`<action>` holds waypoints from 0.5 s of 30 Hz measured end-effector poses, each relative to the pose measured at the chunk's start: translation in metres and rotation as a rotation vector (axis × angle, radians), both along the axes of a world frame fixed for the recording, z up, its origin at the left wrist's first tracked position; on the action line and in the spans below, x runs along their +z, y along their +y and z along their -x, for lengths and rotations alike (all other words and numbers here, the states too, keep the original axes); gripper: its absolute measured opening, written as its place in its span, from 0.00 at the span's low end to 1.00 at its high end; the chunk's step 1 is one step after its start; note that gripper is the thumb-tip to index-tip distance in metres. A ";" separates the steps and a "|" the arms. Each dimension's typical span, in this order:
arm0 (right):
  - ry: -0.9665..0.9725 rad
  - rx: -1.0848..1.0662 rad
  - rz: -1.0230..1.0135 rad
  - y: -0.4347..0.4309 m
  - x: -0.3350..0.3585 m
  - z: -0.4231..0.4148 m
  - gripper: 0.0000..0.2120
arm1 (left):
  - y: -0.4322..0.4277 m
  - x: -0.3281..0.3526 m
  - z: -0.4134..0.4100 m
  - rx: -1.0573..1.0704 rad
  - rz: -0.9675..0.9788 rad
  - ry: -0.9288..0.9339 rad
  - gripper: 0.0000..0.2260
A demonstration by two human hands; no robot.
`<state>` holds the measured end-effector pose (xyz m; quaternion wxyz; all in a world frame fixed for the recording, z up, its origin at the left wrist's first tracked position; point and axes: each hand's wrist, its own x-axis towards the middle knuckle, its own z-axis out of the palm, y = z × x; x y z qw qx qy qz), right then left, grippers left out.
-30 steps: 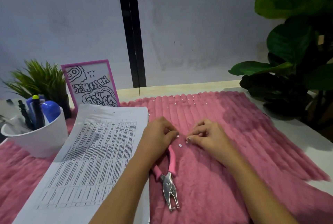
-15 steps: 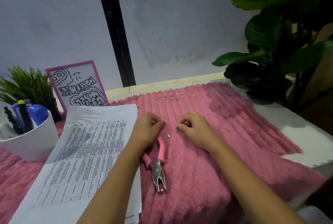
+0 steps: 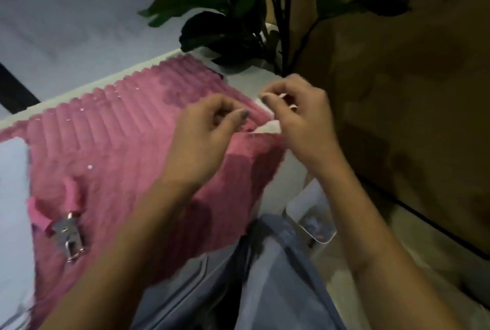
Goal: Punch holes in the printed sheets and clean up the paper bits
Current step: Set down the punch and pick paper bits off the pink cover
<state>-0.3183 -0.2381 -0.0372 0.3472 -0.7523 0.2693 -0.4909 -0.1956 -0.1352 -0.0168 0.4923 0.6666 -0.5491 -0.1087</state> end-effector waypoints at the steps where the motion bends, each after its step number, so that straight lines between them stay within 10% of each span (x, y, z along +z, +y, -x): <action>1: 0.027 -0.067 -0.010 -0.009 -0.005 0.031 0.04 | -0.014 -0.009 0.020 -0.050 -0.012 0.028 0.07; 15: 0.496 -0.360 -0.808 -0.091 -0.247 0.131 0.08 | -0.146 -0.235 0.126 -0.195 -0.817 0.192 0.07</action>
